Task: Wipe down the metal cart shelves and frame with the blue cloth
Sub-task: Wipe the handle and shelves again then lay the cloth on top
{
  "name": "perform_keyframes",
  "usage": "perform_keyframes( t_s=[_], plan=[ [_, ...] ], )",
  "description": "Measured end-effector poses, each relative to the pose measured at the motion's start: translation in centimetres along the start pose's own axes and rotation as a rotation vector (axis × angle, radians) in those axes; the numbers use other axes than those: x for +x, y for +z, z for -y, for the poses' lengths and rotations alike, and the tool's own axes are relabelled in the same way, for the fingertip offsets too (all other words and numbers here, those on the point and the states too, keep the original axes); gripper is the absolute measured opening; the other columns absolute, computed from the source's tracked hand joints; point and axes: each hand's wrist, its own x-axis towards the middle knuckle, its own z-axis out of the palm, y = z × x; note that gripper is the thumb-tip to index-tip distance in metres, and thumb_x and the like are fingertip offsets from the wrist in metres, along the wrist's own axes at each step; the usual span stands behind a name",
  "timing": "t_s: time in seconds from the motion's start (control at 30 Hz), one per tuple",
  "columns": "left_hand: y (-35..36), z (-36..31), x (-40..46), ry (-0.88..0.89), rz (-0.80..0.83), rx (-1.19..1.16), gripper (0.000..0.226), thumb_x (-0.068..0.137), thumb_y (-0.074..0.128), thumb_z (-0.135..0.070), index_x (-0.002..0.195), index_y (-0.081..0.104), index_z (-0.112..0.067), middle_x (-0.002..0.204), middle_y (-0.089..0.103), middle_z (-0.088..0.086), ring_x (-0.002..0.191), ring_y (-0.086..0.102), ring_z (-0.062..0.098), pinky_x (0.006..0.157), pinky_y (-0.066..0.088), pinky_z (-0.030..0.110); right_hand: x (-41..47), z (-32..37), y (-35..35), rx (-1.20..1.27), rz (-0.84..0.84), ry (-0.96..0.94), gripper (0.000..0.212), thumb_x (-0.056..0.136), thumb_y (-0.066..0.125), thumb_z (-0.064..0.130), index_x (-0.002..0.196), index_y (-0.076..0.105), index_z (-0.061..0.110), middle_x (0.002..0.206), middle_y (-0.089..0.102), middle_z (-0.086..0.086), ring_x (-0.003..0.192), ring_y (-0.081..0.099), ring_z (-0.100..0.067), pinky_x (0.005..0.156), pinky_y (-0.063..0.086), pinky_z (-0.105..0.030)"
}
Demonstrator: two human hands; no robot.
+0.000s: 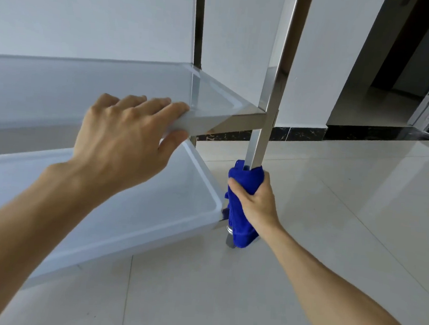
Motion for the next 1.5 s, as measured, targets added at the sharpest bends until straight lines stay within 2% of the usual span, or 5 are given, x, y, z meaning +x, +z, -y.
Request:
perform_keyframes(
  t_s=[0.57, 0.8, 0.93, 1.07, 1.5],
  plan=[
    [0.5, 0.3, -0.5, 0.040, -0.080, 0.012, 0.038, 0.103, 0.039, -0.039, 0.131, 0.055, -0.022, 0.127, 0.066, 0.002, 0.110, 0.063, 0.036, 0.085, 0.041, 0.046, -2.1, -2.1, -1.5, -0.429, 0.125, 0.244, 0.049, 0.088, 0.075, 0.022, 0.119, 0.038, 0.014, 0.091, 0.062, 0.003, 0.058, 0.066, -0.002, 0.047, 0.045, -0.010],
    [0.8, 2.7, -8.3, 0.480, 0.038, -0.243, 0.037, 0.096, 0.050, -0.015, 0.131, 0.062, -0.014, 0.134, 0.060, 0.006, 0.120, 0.059, 0.032, 0.107, 0.042, 0.045, -5.7, 0.8, -2.3, -0.561, 0.096, 0.203, 0.038, 0.093, 0.065, 0.041, 0.117, 0.045, 0.021, 0.097, 0.070, 0.000, 0.087, 0.071, -0.026, 0.080, 0.057, -0.040],
    [3.4, 7.1, -14.3, 0.200, 0.513, -0.144, 0.048, 0.102, 0.031, -0.050, 0.142, 0.048, -0.030, 0.147, 0.048, -0.009, 0.125, 0.058, 0.018, 0.105, 0.045, 0.039, -7.9, 4.3, -1.3, -0.404, 0.106, -0.174, 0.027, 0.092, 0.069, 0.034, 0.108, 0.048, 0.036, 0.089, 0.067, 0.028, 0.072, 0.068, 0.004, 0.056, 0.049, -0.008],
    [5.6, 10.7, -18.0, -0.029, 0.843, -0.036, 0.065, 0.092, 0.017, -0.068, 0.152, 0.015, -0.042, 0.161, 0.014, -0.017, 0.143, 0.032, 0.010, 0.114, 0.030, 0.032, -6.0, 4.3, 1.5, -0.985, 0.339, -0.765, 0.053, 0.091, 0.068, 0.031, 0.139, 0.046, 0.023, 0.136, 0.051, 0.010, 0.123, 0.052, -0.016, 0.101, 0.044, -0.032],
    [7.5, 12.6, -21.3, -0.231, 0.779, -0.230, 0.048, 0.097, 0.024, -0.060, 0.144, 0.033, -0.057, 0.157, 0.029, -0.025, 0.145, 0.028, 0.005, 0.109, 0.036, 0.032, -4.5, -1.8, 6.4, -1.609, 0.642, -0.610, 0.078, 0.094, 0.056, 0.051, 0.156, 0.025, 0.014, 0.162, 0.026, -0.003, 0.143, 0.029, -0.033, 0.113, 0.028, -0.047]
  ],
)
